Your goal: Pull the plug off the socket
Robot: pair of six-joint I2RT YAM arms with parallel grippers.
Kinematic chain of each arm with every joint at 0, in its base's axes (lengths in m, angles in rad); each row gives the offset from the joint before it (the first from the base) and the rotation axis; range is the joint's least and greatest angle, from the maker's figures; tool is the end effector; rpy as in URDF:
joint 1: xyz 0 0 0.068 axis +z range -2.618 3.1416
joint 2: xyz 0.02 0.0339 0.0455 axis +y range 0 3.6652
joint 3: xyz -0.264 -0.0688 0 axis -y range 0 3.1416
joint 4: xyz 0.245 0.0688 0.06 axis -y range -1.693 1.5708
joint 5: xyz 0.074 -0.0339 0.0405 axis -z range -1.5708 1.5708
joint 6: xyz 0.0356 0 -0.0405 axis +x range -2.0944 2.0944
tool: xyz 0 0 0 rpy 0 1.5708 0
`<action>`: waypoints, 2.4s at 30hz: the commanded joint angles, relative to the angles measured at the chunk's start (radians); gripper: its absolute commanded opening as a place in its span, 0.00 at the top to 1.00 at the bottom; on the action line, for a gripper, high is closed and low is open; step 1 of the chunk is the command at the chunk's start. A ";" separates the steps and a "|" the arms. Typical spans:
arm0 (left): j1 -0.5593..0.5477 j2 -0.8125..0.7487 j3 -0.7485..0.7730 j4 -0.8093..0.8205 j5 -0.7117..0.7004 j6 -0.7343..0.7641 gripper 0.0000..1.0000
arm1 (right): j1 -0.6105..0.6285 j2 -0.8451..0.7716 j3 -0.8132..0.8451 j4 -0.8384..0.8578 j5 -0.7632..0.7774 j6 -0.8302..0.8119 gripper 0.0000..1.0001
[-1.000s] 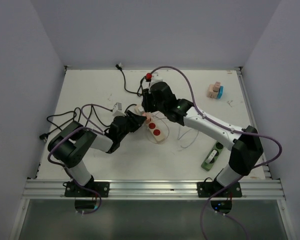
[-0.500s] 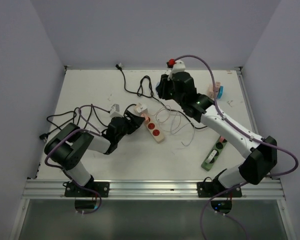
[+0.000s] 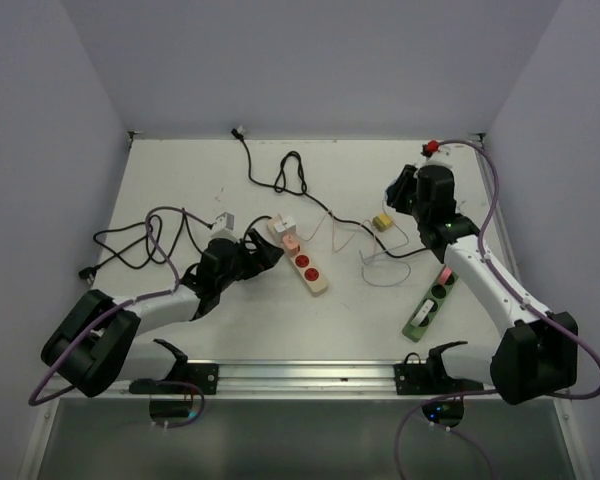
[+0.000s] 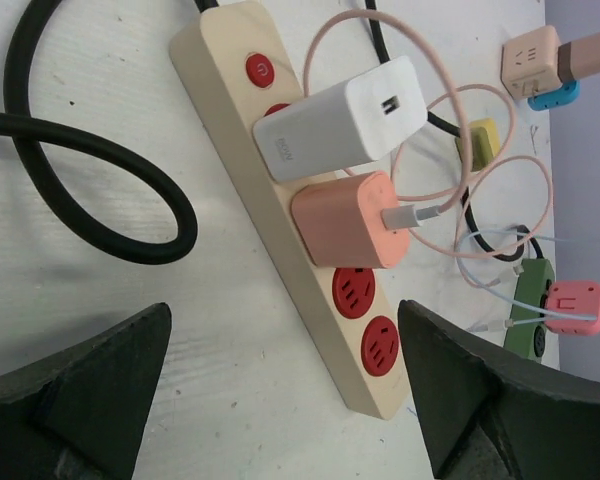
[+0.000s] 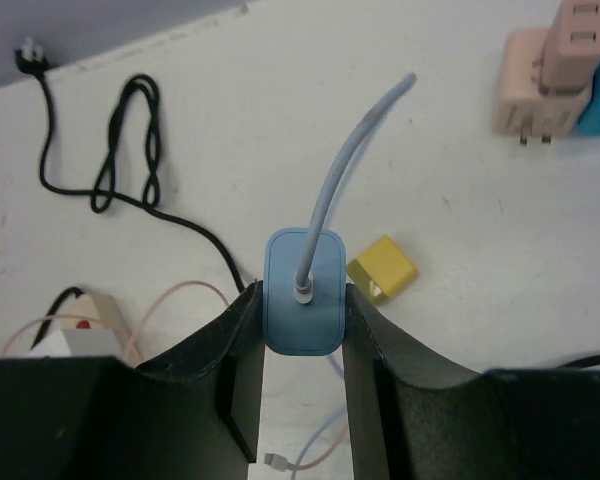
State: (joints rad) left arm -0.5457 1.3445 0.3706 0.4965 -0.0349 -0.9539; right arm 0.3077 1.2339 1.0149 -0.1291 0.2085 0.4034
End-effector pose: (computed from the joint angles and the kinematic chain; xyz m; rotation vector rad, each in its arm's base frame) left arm 0.2104 -0.1263 0.1515 -0.4624 2.1205 -0.8724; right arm 0.2760 0.0800 0.3309 0.2320 1.9069 0.2795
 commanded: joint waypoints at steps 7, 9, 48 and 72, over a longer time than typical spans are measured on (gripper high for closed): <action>-0.008 -0.151 0.086 -0.289 -0.037 0.115 0.00 | -0.148 0.101 -0.145 0.134 -0.202 0.166 0.57; -0.020 -0.137 0.134 -0.340 -0.055 0.122 0.00 | -0.153 0.107 -0.136 0.094 -0.176 0.164 0.37; -0.201 0.280 0.611 -0.730 -0.413 0.004 0.95 | 0.076 0.033 -0.260 0.345 -0.646 0.066 0.08; -0.129 -0.091 0.038 0.057 -0.224 -0.085 1.00 | 0.372 0.406 -0.337 0.700 -0.517 0.307 0.14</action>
State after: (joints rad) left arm -0.6807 1.3018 0.4221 0.3241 -0.2722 -1.0157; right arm 0.6647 1.6203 0.6563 0.4931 -0.3660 0.6827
